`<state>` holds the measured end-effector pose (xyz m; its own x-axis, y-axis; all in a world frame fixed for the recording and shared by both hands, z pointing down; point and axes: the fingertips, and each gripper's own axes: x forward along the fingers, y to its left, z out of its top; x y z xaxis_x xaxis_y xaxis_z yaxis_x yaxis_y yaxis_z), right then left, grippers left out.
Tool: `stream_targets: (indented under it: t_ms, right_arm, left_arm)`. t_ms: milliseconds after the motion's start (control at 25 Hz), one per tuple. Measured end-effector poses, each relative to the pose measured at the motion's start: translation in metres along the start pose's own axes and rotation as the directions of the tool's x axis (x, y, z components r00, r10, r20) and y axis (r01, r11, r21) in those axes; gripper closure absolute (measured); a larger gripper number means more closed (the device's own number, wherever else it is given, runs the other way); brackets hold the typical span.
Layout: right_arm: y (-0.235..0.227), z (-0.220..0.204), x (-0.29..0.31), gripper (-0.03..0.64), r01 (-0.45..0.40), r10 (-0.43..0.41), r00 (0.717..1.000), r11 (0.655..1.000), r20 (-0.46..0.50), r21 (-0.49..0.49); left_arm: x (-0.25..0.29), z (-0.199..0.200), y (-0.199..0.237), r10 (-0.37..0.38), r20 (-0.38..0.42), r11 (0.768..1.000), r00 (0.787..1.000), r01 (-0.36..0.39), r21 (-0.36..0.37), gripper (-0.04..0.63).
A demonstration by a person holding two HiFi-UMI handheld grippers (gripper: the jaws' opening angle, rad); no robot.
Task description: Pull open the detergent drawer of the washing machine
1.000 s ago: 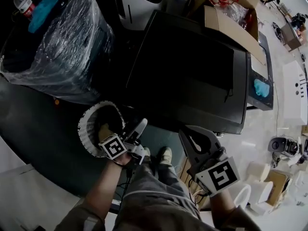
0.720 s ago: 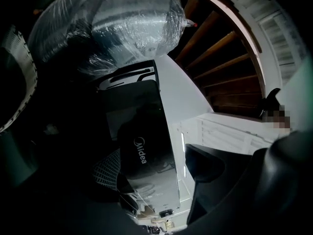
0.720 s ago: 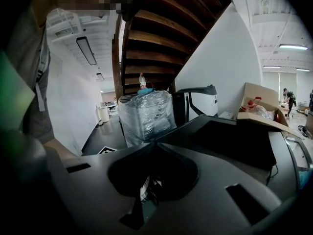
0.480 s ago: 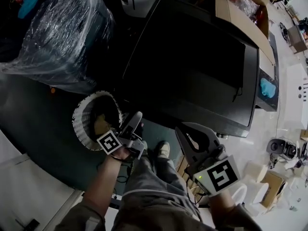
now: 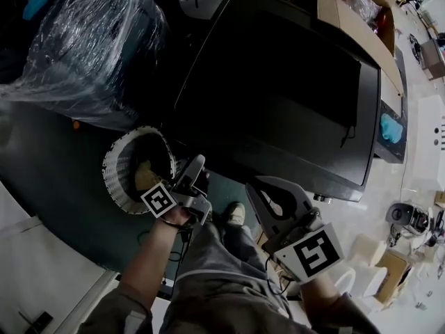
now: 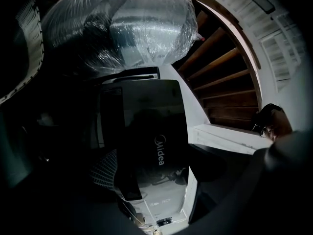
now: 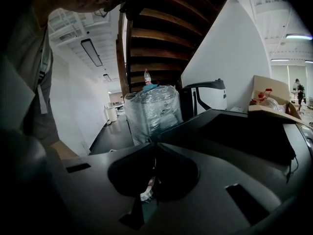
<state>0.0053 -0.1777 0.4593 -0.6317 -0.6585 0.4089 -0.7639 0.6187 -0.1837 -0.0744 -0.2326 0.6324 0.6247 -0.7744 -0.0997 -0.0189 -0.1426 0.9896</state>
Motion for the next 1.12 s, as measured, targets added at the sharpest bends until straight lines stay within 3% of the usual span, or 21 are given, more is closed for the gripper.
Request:
stream_targets:
  t_ms: [440, 1120]
  right_arm:
    - [-0.007, -0.011, 0.002, 0.583, -0.021, 0.021, 1.000, 1.000, -0.020, -0.003]
    - [0.002, -0.011, -0.010, 0.583, -0.036, 0.036, 0.999, 0.999, -0.029, -0.011]
  left_arm:
    - [0.014, 0.003, -0.011, -0.097, 0.063, 0.995, 0.993, 0.098, -0.008, 0.138]
    - [0.002, -0.004, -0.007, -0.010, 0.057, 1.000, 0.998, 0.011, -0.019, 0.150]
